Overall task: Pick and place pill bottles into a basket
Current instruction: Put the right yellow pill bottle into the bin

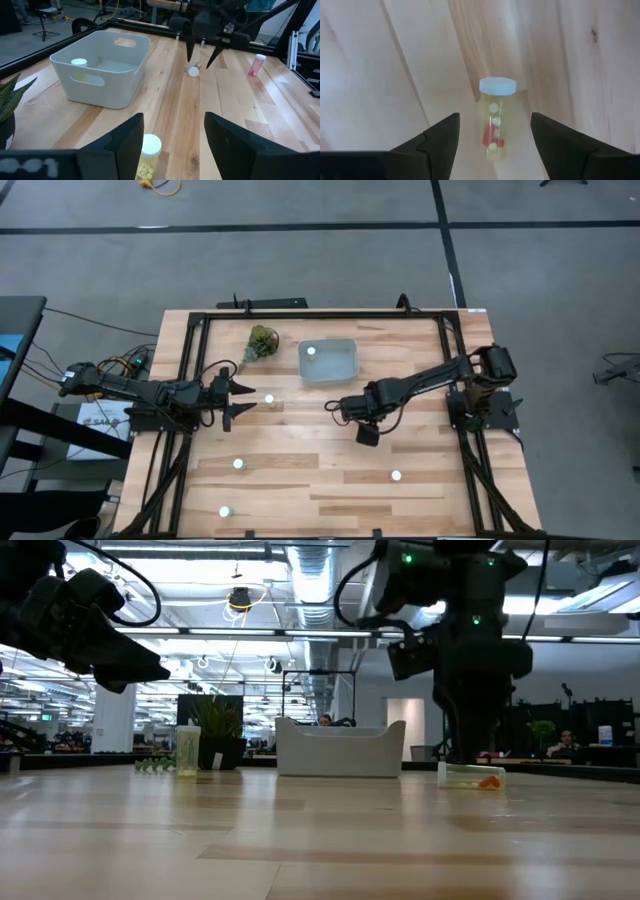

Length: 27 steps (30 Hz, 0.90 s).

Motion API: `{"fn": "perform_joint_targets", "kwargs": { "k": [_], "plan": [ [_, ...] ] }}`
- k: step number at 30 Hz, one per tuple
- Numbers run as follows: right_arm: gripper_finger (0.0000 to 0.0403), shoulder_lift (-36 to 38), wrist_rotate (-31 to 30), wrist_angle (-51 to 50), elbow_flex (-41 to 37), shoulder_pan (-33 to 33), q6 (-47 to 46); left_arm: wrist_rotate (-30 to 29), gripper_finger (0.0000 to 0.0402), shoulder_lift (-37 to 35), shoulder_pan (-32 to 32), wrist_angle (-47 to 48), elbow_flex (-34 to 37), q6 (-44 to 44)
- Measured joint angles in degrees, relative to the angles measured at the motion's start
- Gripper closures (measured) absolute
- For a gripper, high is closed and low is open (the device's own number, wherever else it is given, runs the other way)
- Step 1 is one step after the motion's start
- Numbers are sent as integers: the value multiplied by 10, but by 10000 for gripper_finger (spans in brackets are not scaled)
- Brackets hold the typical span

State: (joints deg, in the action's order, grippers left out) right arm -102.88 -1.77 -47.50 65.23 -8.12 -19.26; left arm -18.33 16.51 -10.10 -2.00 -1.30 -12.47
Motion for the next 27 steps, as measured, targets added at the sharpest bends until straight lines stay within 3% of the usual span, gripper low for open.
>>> {"fn": "perform_joint_targets", "kwargs": {
  "k": [19, 27],
  "plan": [
    [165, -15, 18, 73, -45, 30, 13, 3, 203, 0, 0, 0, 0, 0],
    [233, -15, 19, 84, -46, 30, 16, 0, 203, 0, 0, 0, 0, 1]
  ]
}}
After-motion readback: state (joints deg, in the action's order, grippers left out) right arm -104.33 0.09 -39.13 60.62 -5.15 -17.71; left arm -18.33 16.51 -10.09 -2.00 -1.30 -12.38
